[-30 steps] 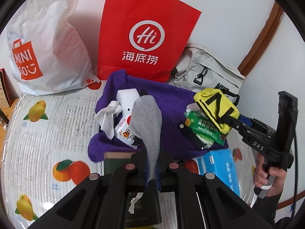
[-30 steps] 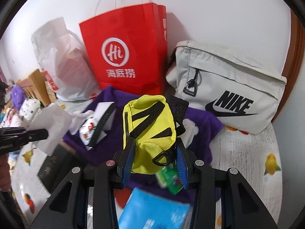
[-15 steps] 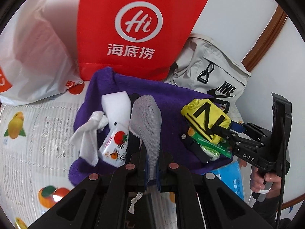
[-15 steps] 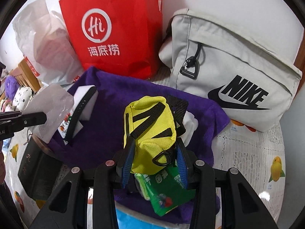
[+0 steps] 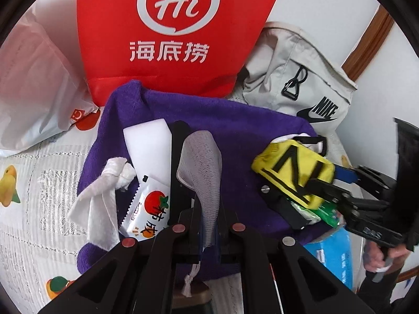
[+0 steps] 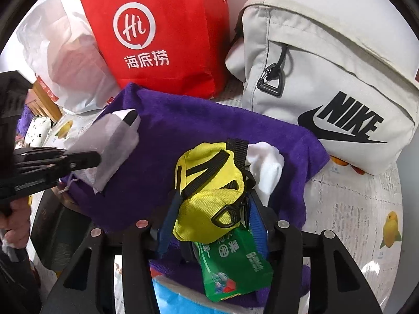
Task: Organize soft objects
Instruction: 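Lower the mesh bag onto the towel and open the left gripper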
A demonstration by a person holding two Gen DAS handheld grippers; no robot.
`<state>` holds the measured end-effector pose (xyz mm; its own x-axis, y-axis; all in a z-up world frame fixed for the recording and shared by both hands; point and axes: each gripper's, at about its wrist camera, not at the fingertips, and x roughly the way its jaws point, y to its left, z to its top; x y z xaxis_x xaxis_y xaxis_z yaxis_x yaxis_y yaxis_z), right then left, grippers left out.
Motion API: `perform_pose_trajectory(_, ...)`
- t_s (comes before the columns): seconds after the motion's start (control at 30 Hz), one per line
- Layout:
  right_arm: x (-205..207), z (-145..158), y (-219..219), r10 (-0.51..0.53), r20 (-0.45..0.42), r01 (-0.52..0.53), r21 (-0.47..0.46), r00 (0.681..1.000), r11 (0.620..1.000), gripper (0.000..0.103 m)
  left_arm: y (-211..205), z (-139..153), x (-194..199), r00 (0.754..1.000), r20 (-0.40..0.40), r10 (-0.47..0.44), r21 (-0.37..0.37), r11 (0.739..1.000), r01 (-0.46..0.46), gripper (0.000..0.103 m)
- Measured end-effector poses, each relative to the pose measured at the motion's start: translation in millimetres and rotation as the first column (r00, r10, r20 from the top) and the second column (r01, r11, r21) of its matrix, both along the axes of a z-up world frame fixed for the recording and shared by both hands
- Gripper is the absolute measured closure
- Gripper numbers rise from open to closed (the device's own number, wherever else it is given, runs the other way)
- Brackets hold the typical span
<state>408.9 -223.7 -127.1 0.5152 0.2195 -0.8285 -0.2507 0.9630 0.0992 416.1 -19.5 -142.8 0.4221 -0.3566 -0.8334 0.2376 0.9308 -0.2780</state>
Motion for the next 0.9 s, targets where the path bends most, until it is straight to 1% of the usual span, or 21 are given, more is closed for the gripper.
perform_pose_trajectory(0.13, -14, 8, 0, 0.004, 0.022, -0.004, -0.009, 1.000, 1.000, 0.048, -4, -7, 6, 1.000, -0.010, -0.006, 0.017, 1.000, 0.006, 0.096)
perform_pose_trajectory(0.2, -19, 11, 1, 0.006, 0.037, -0.006, -0.007, 0.999, 1.000, 0.042, -7, -9, 7, 1.000, -0.008, -0.015, 0.027, 1.000, 0.016, 0.096)
perform_pose_trajectory(0.3, -23, 13, 3, 0.004, 0.045, -0.003, -0.019, 0.999, 1.000, 0.041, -12, -12, 10, 1.000, -0.011, -0.026, 0.042, 0.999, 0.026, 0.094)
perform_pose_trajectory(0.33, -24, 13, 2, 0.001, 0.045, 0.000, -0.019, 0.999, 1.000, 0.041, -13, -12, 11, 1.000, -0.008, -0.028, 0.043, 0.999, 0.028, 0.090)
perform_pose_trajectory(0.4, -26, 14, 2, -0.005, 0.044, 0.006, -0.018, 0.999, 1.000, 0.041, -15, -11, 11, 1.000, 0.007, -0.026, 0.060, 0.998, 0.025, 0.085)
perform_pose_trajectory(0.47, -30, 17, 0, -0.014, 0.051, 0.015, -0.013, 0.999, 1.000, 0.041, -16, -9, 11, 1.000, 0.021, -0.023, 0.077, 0.997, 0.021, 0.076)
perform_pose_trajectory(0.53, -32, 18, -1, -0.021, 0.058, 0.021, -0.007, 0.998, 1.000, 0.041, -16, -5, 10, 0.999, 0.028, -0.015, 0.090, 0.996, 0.013, 0.056)
perform_pose_trajectory(0.6, -36, 21, -3, -0.029, 0.064, 0.029, 0.002, 0.998, 1.000, 0.041, -14, -1, 8, 0.999, 0.045, -0.008, 0.100, 0.995, 0.003, 0.045)
perform_pose_trajectory(0.63, -39, 22, -3, -0.031, 0.065, 0.031, 0.007, 0.997, 1.000, 0.041, -13, 1, 7, 0.999, 0.047, -0.004, 0.106, 0.994, -0.001, 0.043)
perform_pose_trajectory(0.77, -47, 26, -5, -0.048, 0.070, 0.047, 0.006, 0.996, 0.999, 0.041, -10, 9, 1, 0.998, 0.059, 0.010, 0.140, 0.990, -0.018, 0.043)
perform_pose_trajectory(0.9, -59, 35, -7, -0.076, 0.080, 0.074, 0.025, 0.994, 0.997, 0.041, -7, 21, -14, 0.997, 0.079, 0.022, 0.149, 0.988, -0.034, 0.043)
